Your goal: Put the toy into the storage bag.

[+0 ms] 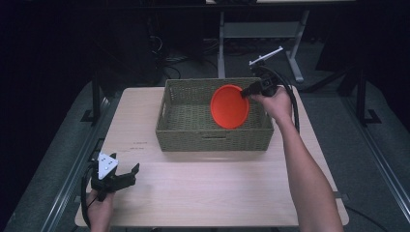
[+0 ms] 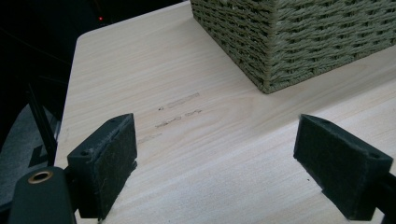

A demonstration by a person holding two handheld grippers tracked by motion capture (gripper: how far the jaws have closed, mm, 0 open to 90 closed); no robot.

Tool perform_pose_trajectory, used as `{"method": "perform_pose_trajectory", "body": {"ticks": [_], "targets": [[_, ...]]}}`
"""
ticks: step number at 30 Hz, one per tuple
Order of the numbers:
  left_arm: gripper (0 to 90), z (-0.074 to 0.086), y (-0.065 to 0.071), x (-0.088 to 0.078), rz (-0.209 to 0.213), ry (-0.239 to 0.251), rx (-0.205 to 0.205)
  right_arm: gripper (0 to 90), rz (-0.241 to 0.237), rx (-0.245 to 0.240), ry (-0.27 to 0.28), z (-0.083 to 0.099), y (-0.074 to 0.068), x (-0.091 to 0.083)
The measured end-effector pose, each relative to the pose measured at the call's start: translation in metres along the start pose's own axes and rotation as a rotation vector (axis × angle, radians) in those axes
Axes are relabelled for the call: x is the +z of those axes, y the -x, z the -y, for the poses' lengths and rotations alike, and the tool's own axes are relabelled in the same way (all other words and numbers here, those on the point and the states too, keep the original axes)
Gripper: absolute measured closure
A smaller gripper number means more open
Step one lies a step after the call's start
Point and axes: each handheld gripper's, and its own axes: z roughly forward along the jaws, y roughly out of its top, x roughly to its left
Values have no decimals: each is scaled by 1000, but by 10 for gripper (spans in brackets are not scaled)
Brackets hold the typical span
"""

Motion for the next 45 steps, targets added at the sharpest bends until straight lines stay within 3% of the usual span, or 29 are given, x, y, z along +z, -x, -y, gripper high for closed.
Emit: {"method": "perform_pose_trajectory", "body": {"ticks": [19,37,42,45], "targets": [[128,0,-2,0,-12,-8,-8,816,-15,20,-14,6,9,16],[128,0,-3,-1,-15,-4,-11,815,-34,25,-88,12,7,48],[128,0,-1,0,-10,-2,-7,812,-31,27,-139,18,9,58],[128,0,-1,0,-10,0,-11,810,-28,32,-136,19,11,59]]}}
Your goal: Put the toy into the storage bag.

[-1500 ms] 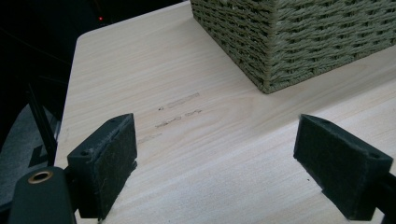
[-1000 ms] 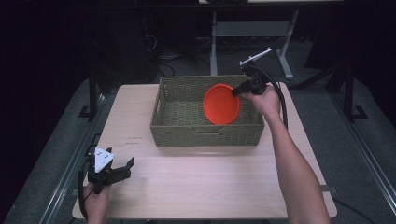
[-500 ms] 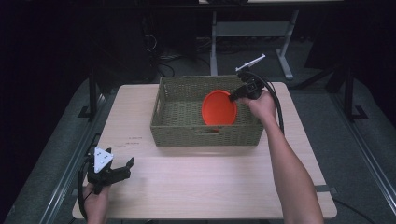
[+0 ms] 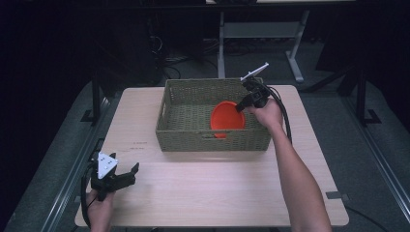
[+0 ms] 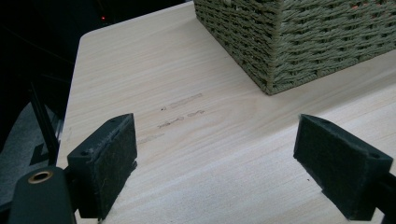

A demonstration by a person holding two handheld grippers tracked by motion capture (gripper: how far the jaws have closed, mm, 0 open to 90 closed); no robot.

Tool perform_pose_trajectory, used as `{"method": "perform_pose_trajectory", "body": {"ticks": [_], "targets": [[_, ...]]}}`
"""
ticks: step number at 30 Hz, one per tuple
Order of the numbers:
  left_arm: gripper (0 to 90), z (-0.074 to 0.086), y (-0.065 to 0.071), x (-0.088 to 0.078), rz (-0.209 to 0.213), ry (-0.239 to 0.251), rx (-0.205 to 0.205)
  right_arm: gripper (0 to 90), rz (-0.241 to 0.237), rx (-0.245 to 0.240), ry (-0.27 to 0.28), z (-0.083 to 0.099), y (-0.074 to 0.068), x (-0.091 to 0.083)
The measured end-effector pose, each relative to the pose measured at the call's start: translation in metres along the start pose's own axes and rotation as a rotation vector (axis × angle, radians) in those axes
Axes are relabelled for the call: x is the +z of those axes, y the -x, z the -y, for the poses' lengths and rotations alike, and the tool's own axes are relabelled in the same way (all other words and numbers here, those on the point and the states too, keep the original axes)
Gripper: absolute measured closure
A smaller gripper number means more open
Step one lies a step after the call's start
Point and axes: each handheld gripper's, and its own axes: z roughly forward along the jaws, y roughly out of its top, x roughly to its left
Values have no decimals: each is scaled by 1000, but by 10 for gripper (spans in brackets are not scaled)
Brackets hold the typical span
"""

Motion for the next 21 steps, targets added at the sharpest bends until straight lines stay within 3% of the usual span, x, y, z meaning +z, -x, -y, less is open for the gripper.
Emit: {"method": "perform_pose_trajectory", "body": {"ticks": [5,10,16,21], "targets": [[128,0,-1,0,2,-6,-2,795,-14,11,-8,0,2,1],[128,0,-1,0,-1,-9,-4,694,-22,33,-20,1,5,-3],[128,0,0,0,-1,-7,6,670,-27,43,-23,4,10,-3],[128,0,-1,-1,-5,-4,-1,670,6,39,-34,4,11,-1]]}}
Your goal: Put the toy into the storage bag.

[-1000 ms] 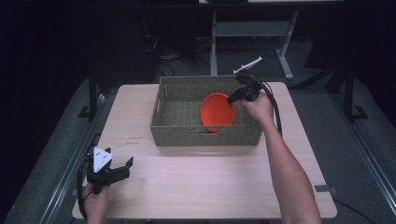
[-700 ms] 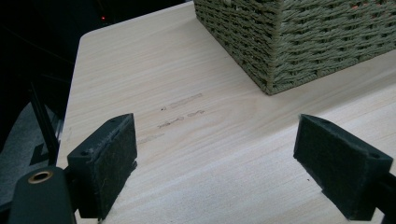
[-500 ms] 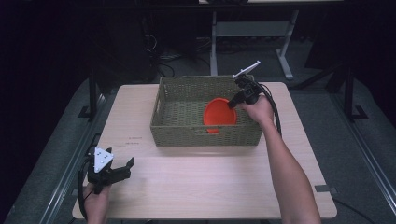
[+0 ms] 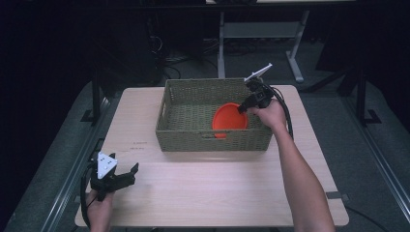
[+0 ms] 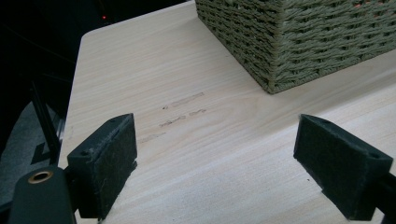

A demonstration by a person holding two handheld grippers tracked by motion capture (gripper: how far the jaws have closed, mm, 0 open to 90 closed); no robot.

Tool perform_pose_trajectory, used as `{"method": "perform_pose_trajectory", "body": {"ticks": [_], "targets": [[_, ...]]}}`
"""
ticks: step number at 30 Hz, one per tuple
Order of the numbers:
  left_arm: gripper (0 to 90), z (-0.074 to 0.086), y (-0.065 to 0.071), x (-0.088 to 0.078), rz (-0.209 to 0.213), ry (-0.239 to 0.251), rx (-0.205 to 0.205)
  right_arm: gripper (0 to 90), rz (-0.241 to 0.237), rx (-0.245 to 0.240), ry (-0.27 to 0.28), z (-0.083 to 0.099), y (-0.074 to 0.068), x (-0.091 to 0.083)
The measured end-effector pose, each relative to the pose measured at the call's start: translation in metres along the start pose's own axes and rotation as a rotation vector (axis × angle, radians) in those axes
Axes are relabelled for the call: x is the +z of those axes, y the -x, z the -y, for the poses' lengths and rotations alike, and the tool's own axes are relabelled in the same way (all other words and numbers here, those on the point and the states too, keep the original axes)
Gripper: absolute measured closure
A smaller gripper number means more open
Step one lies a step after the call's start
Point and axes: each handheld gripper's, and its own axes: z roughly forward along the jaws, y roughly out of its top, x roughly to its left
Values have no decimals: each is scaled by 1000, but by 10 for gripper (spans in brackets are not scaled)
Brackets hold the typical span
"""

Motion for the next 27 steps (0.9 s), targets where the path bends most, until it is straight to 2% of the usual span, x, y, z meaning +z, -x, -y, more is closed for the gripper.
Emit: {"method": "perform_pose_trajectory", "body": {"ticks": [8,10,13,20,27], "targets": [[128,0,0,0,-1,-2,2,623,9,3,9,1,0,-3],[128,0,0,0,-1,-1,0,623,-20,12,20,1,1,-5],[128,0,0,0,-2,-1,0,613,-23,7,28,2,1,-8],[128,0,0,0,-1,-3,0,561,-72,16,65,7,3,-16],[128,0,1,0,0,-2,2,495,-89,31,60,14,7,-20]]}}
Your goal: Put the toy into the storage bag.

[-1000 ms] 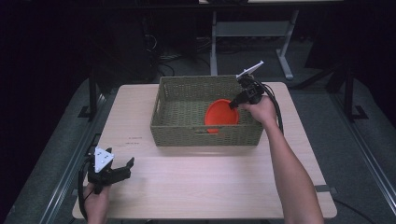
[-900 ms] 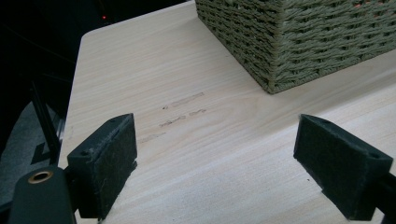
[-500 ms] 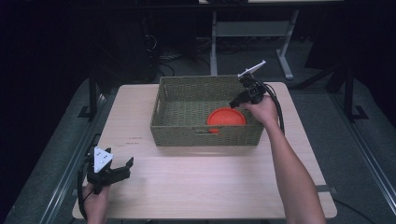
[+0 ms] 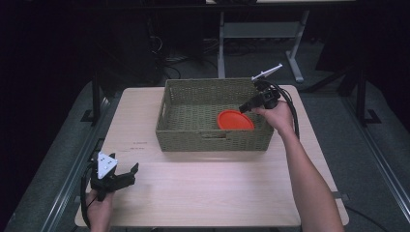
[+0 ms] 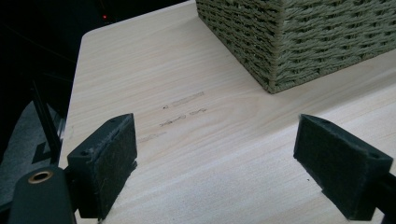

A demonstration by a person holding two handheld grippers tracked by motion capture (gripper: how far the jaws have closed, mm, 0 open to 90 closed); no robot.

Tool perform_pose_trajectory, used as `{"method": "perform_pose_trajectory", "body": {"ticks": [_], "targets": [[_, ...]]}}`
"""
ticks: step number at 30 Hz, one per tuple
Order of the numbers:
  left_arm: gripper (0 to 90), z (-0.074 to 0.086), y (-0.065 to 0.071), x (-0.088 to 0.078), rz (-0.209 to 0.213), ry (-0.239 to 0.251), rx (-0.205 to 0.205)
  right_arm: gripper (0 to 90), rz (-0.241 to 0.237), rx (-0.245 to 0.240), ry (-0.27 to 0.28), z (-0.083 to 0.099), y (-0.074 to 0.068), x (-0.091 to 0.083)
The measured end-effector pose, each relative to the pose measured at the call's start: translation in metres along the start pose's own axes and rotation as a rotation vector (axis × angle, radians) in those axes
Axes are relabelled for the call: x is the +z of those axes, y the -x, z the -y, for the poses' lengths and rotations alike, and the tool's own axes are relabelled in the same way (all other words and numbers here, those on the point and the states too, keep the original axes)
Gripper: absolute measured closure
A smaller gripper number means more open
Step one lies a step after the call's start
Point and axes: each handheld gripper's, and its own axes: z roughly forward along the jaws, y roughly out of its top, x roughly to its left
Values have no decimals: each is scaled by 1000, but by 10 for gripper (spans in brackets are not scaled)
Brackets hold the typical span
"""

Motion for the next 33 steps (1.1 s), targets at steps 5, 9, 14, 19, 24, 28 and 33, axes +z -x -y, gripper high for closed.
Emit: {"method": "perform_pose_trajectory", "body": {"ticks": [5,9,14,19,24,28,33], "targets": [[128,0,1,1,2,4,-1,449,-6,-20,18,3,-3,-9],[128,0,1,0,2,2,4,402,-40,-27,34,6,-6,-15],[128,0,1,0,0,3,2,350,-51,-29,38,11,-7,-20],[128,0,1,1,1,1,1,338,-103,-33,67,18,-10,-28],[128,0,2,0,2,0,5,316,-130,-53,66,24,-16,-32],[128,0,2,0,2,0,6,311,-132,-64,65,26,-19,-34],[128,0,2,1,3,-1,3,302,-126,-77,64,31,-20,-41]]}}
